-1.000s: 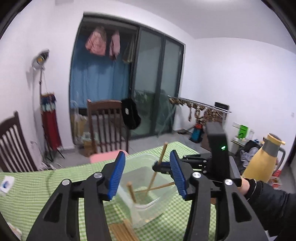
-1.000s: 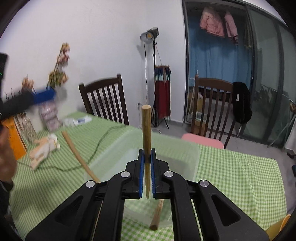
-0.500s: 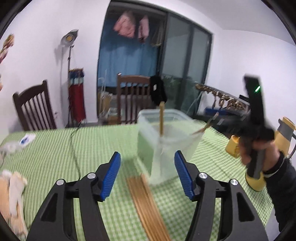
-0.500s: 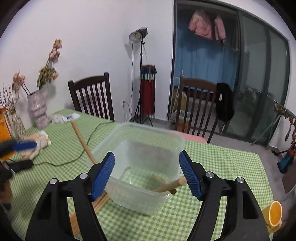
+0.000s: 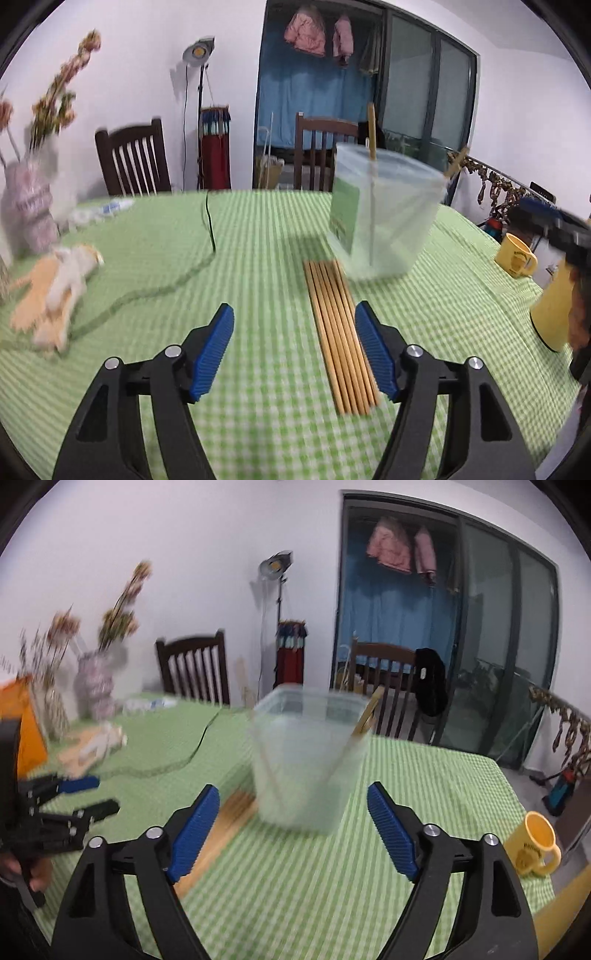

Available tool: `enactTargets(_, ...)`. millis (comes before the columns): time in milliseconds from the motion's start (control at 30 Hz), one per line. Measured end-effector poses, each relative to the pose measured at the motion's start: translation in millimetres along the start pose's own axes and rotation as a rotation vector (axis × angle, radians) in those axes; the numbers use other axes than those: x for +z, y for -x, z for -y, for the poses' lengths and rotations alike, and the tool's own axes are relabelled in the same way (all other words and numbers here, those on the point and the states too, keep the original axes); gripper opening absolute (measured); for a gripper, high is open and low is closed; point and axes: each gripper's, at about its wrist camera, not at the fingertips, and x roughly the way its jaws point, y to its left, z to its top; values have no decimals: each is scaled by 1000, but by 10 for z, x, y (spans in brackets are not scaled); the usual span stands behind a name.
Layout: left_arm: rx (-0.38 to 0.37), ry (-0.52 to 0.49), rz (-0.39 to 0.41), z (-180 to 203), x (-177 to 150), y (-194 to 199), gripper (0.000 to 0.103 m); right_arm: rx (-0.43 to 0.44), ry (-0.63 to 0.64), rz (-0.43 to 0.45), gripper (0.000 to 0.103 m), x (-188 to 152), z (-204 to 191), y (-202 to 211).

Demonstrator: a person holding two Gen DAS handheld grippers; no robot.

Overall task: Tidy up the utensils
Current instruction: 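Withdraw both open grippers from the container toward the chopstick bundle, then close the left gripper on one chopstick while the right gripper grasps another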

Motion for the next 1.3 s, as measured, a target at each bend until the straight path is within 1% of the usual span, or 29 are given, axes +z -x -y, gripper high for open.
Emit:
enactTargets(67, -4, 28, -19, -1, -178, 0, 66, 1, 24, -39, 80, -169, -169, -35)
enactTargets(100, -3, 30, -28, 34, -279, -13, 69, 7, 30, -59, 80, -258, -257, -54)
enactTargets(133, 0, 24, -33, 50, -354, -3, 72, 15, 30, -79, 80, -373, -351, -69)
enactTargets(167, 4, 8, -32, 74, -430, 24, 74, 24, 32, -95, 80, -461, -425, -70)
enactTargets(267, 22, -29, -22, 142, -615, 91, 75, 35, 57, -132, 80, -695, -607, -62)
enactTargets(367, 41, -19, -32, 171, -710, 143, 75, 43, 44, -163, 80, -853, -702, -48)
enactTargets(467, 7, -17, -54, 196, -804, 187, 77, 59, 10, -188, 80, -955, -733, -22)
enactTargets(533, 3, -31, -75, 219, -838, 180, 77, 67, 0, -198, 80, -1001, -752, -14)
enactTargets(600, 6, -42, -88, 235, -869, 165, 77, 55, -3, -207, 80, -1015, -741, -33)
enactTargets(733, -4, -38, -114, 232, -846, 123, 77, 39, -40, -217, 80, -1017, -668, -52)
enactTargets(800, 3, -32, -126, 211, -817, 87, 77, 33, -70, -219, 80, -997, -628, -66)
enactTargets(900, -1, -21, -131, 168, -775, 47, 76, 36, -97, -214, 80, -980, -587, -72)
enactTargets(1000, 13, -42, -129, 163, -692, -4, 76, 35, -114, -206, 80, -949, -555, -106)
enactTargets(1033, 22, -50, -125, 166, -656, -26, 73, 32, -125, -204, 79, -925, -545, -135)
enactTargets(1100, 24, -59, -126, 159, -544, -93, 68, 29, -139, -208, 71, -899, -529, -193)
enactTargets(1133, 23, -57, -125, 156, -505, -115, 65, 28, -147, -210, 70, -881, -520, -216)
enactTargets(1200, 23, -57, -134, 142, -403, -197, 59, 27, -160, -218, 61, -830, -499, -279)
enactTargets(1267, 14, -58, -138, 126, -307, -285, 57, 25, -165, -227, 54, -777, -474, -354)
enactTargets(1300, 7, -59, -141, 118, -258, -338, 53, 28, -166, -232, 49, -745, -460, -398)
